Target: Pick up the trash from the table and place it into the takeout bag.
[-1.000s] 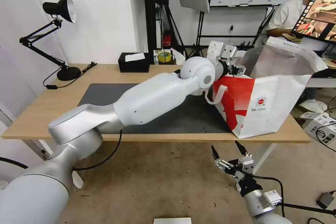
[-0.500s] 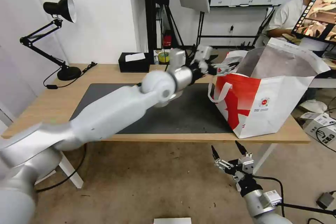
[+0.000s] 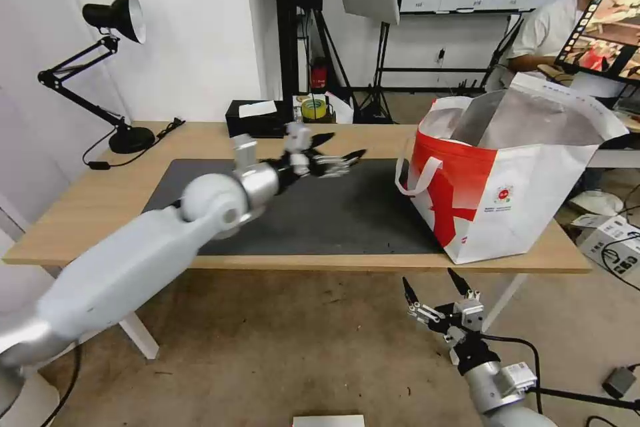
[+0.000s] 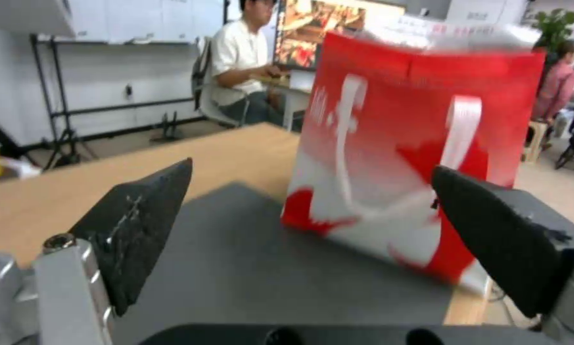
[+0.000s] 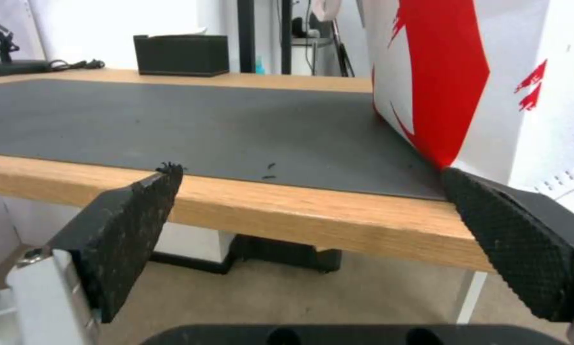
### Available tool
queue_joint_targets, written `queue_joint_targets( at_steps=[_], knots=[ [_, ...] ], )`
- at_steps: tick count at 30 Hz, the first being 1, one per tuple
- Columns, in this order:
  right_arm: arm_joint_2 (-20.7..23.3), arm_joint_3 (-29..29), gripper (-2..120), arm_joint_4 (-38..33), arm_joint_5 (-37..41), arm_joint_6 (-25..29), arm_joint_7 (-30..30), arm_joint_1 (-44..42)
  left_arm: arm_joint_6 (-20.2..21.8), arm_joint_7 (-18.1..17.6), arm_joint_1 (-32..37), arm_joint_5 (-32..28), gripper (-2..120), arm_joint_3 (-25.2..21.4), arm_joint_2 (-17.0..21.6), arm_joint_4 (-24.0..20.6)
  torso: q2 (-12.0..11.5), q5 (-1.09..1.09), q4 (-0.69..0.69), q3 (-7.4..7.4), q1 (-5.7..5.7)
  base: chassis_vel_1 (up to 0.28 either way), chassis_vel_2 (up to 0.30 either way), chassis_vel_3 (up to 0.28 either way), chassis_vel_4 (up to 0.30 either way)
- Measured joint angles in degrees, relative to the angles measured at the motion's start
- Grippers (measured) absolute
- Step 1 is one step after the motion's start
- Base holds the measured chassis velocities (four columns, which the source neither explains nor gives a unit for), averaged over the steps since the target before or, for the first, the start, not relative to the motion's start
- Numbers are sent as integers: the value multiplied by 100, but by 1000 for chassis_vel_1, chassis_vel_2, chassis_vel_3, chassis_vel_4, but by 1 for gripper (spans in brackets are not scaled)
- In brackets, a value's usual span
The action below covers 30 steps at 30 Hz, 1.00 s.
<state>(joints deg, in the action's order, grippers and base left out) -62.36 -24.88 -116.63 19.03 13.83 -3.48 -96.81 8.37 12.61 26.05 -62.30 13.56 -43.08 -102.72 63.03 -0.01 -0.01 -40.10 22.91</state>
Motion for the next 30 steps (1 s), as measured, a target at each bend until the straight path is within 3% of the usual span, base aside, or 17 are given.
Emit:
queue_joint_targets(
  at_steps=[3, 5, 12, 20, 27, 30],
  knots=[
    [0, 0, 100, 0, 0, 0, 1, 0, -1, 113, 598, 137, 100, -467, 179, -160, 0, -2, 0, 0, 0, 0, 0, 0, 0],
    [0, 0, 100, 0, 0, 0, 1, 0, -36, 279, 1470, 271, 100, -1313, 444, -392, 0, 1, 5, 0, -1, 0, 0, 0, 0],
    [1, 0, 100, 0, 0, 0, 0, 0, -405, 501, 2391, 465, 100, -2044, 787, -487, 0, 0, 2, 0, -1, 0, 0, 0, 0],
    [1, 0, 100, 0, 0, 0, 0, 0, -774, 793, 2857, 922, 100, -2262, 612, -201, 0, 1, -3, -1, 1, 0, 0, 0, 0],
    [0, 0, 100, 0, 0, 0, 1, 0, -1193, 1092, 4321, 1409, 100, -3587, 335, 2, 0, 1, 1, 0, 0, 0, 0, 0, 0],
    [1, 0, 100, 0, 0, 0, 1, 0, -1256, 1102, 4571, 1470, 100, -3845, 278, 18, 0, 1, 1, -1, 0, 0, 0, 0, 0]
  ],
)
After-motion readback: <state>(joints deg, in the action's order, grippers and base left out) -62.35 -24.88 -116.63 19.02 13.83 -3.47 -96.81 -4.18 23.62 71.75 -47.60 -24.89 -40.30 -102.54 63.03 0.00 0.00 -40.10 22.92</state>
